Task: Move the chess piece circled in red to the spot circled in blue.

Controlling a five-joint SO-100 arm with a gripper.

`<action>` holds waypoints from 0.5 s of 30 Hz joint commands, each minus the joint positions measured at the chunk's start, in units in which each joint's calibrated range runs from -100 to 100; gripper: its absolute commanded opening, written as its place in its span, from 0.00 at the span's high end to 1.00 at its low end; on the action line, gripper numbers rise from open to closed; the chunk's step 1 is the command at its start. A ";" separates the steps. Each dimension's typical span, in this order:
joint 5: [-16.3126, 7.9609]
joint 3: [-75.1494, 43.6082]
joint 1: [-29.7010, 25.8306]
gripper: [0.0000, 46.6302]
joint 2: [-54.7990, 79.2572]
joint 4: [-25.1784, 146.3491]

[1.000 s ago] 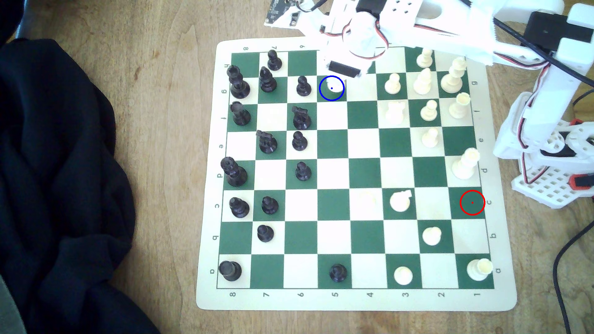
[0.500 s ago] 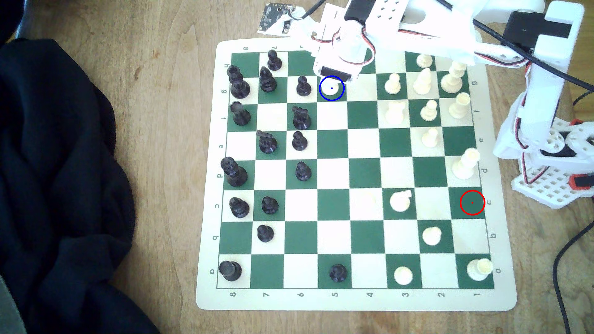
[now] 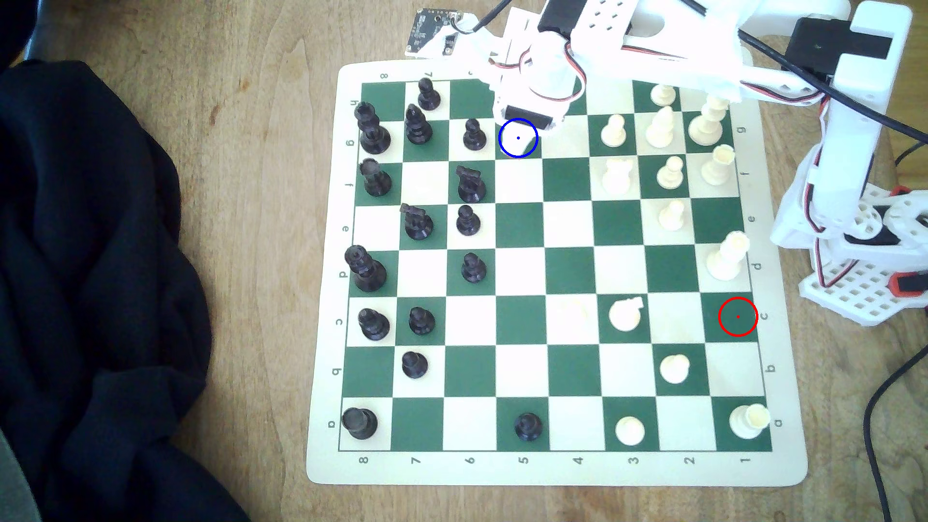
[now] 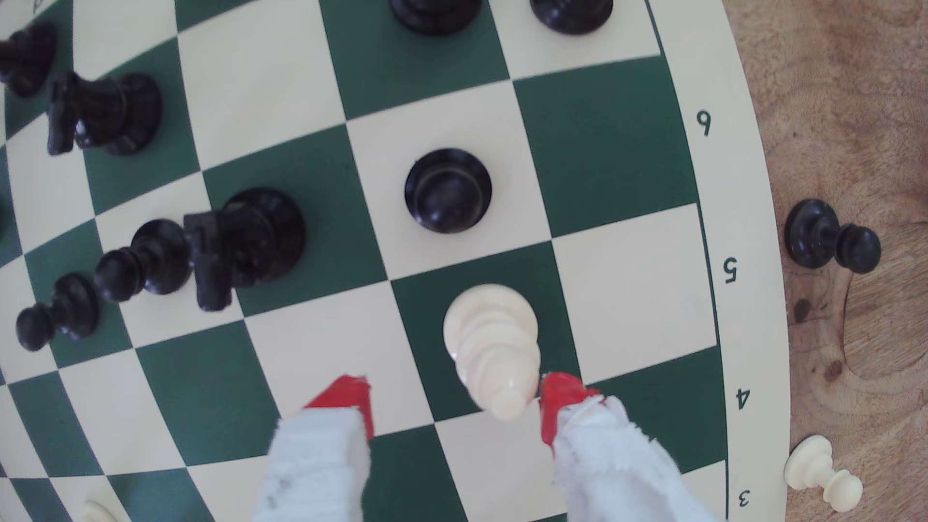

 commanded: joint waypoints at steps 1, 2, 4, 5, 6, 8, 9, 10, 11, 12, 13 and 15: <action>0.20 -1.29 0.55 0.52 -9.77 5.02; 0.20 0.62 0.55 0.52 -11.98 5.35; 0.15 3.61 0.32 0.51 -15.72 6.25; 0.05 5.88 0.08 0.51 -18.26 6.33; -0.10 11.13 -0.78 0.50 -23.95 6.41; -0.20 17.12 -1.95 0.49 -30.15 6.41; -0.24 20.29 -2.58 0.49 -33.37 6.33; -0.39 25.64 -3.59 0.48 -39.15 6.33; -0.44 27.82 -3.91 0.48 -41.78 6.33; -0.49 29.99 -4.06 0.48 -44.32 6.33; -0.54 31.90 -4.30 0.48 -46.96 6.33; -0.63 38.70 -5.08 0.46 -56.12 6.57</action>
